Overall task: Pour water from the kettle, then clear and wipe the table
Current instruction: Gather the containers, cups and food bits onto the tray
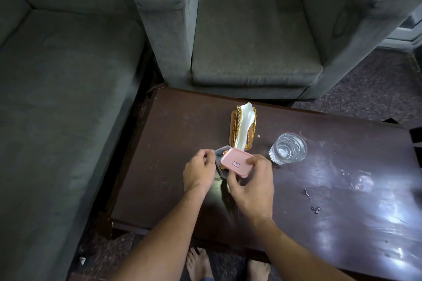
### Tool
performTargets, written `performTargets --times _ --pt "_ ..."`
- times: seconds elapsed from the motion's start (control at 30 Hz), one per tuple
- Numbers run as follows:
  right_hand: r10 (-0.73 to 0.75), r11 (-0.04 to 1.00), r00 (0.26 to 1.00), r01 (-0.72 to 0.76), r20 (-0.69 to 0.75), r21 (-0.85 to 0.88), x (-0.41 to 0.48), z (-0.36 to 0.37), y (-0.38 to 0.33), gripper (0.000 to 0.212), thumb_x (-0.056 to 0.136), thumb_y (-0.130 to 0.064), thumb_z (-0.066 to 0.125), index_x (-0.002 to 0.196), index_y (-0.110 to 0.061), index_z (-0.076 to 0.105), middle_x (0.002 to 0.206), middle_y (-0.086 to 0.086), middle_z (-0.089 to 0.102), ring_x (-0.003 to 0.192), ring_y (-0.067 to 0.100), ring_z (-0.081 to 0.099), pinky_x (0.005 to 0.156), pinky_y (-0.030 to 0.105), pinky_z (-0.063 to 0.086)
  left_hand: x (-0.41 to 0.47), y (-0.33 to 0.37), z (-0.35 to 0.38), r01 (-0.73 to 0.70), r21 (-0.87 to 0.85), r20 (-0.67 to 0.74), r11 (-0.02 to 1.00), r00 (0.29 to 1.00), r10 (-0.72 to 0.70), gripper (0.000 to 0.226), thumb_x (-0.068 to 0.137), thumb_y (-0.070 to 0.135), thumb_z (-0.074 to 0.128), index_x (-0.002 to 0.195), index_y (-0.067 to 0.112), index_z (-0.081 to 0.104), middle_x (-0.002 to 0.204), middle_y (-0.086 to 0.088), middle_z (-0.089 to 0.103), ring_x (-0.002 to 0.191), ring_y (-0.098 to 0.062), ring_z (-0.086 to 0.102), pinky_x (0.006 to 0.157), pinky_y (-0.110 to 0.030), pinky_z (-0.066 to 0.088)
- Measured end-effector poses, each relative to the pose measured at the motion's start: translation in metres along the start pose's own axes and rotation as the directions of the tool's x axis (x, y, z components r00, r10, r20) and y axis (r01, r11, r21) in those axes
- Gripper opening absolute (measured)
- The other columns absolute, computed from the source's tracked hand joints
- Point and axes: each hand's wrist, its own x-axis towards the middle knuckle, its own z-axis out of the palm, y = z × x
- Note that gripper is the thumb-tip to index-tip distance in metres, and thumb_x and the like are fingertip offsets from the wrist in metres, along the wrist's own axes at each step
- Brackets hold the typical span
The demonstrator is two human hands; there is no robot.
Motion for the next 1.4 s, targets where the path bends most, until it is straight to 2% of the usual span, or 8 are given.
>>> performTargets --times 0.1,0.3,0.47,0.7,0.9,1.1,1.27,1.4 --pt "0.048 0.996 0.999 -0.048 0.0 -0.08 0.001 0.012 -0.001 0.045 0.076 -0.04 0.082 0.099 -0.035 0.043 0.108 -0.017 0.05 0.103 0.011 0.052 0.078 0.008 0.035 0.006 0.004 -0.002 -0.037 -0.019 0.017 0.999 0.999 0.037 0.031 0.103 0.044 0.047 0.115 0.029 0.072 0.114 0.003 0.075 0.11 -0.024 0.066 0.091 -0.033 0.051" --pt "0.144 0.945 0.983 -0.104 0.109 -0.309 0.001 0.031 0.004 0.072 0.082 -0.058 0.073 0.141 -0.027 0.048 0.113 -0.004 0.058 0.11 0.021 0.051 0.083 0.039 0.051 0.02 0.003 -0.001 -0.118 0.057 0.058 0.991 0.992 0.115 0.031 0.099 0.038 0.055 0.122 0.029 0.074 0.116 0.0 0.07 0.113 -0.024 0.064 0.097 -0.033 0.051" --pt "0.164 0.889 0.982 -0.107 0.091 -0.445 -0.005 0.036 0.007 0.063 0.077 -0.058 0.077 0.123 -0.019 0.06 0.111 0.004 0.06 0.104 0.029 0.055 0.083 0.043 0.051 0.025 -0.002 0.002 -0.194 0.184 0.072 0.963 0.98 0.184 0.031 0.098 0.033 0.06 0.126 0.031 0.073 0.114 0.0 0.067 0.108 -0.025 0.066 0.096 -0.036 0.053" --pt "0.261 0.85 0.96 -0.181 0.097 -0.494 0.011 0.039 -0.002 0.068 0.068 -0.066 0.081 0.107 -0.018 0.054 0.109 0.002 0.052 0.108 0.026 0.055 0.073 0.039 0.049 0.042 0.005 -0.003 -0.205 0.236 0.081 0.95 0.978 0.191 0.015 0.093 0.039 0.068 0.099 0.03 0.079 0.102 0.008 0.073 0.097 -0.018 0.068 0.079 -0.029 0.053" --pt "0.321 0.818 0.937 -0.201 0.137 -0.538 0.019 0.037 -0.008 0.074 0.065 -0.069 0.082 0.107 -0.017 0.048 0.112 0.004 0.058 0.106 0.029 0.063 0.073 0.041 0.05 0.055 0.015 -0.007 -0.105 0.23 0.177 0.968 0.982 0.064 0.014 0.089 0.044 0.073 0.092 0.03 0.078 0.093 0.009 0.078 0.09 -0.019 0.075 0.088 -0.037 0.06" --pt "0.333 0.778 0.925 -0.16 0.184 -0.607 0.023 0.038 -0.013 0.074 0.069 -0.07 0.078 0.112 -0.018 0.05 0.115 0.003 0.061 0.1 0.031 0.069 0.066 0.037 0.038 0.058 0.019 -0.009 -0.079 0.273 0.2 0.959 0.98 0.024 0.018 0.088 0.044 0.076 0.075 0.033 0.069 0.095 0.007 0.078 0.088 -0.022 0.075 0.089 -0.041 0.061" --pt "0.369 0.748 0.907 -0.16 0.202 -0.644 0.023 0.042 -0.015 0.074 0.069 -0.067 0.082 0.114 -0.017 0.05 0.115 0.003 0.063 0.1 0.03 0.07 0.065 0.036 0.04 0.058 0.022 -0.011 -0.061 0.319 0.225 0.946 0.974 -0.013 0.02 0.088 0.046 0.077 0.075 0.033 0.069 0.093 0.006 0.077 0.085 -0.021 0.075 0.084 -0.038 0.061" --pt "0.403 0.746 0.888 -0.178 0.222 -0.642 0.031 0.041 -0.014 0.08 0.063 -0.066 0.087 0.116 -0.018 0.053 0.114 0.002 0.064 0.101 0.028 0.07 0.066 0.035 0.045 0.06 0.024 -0.012 -0.067 0.346 0.258 0.936 0.966 -0.027 0.018 0.089 0.048 0.075 0.083 0.031 0.072 0.079 0.009 0.075 0.065 -0.011 0.074 0.069 -0.028 0.056"
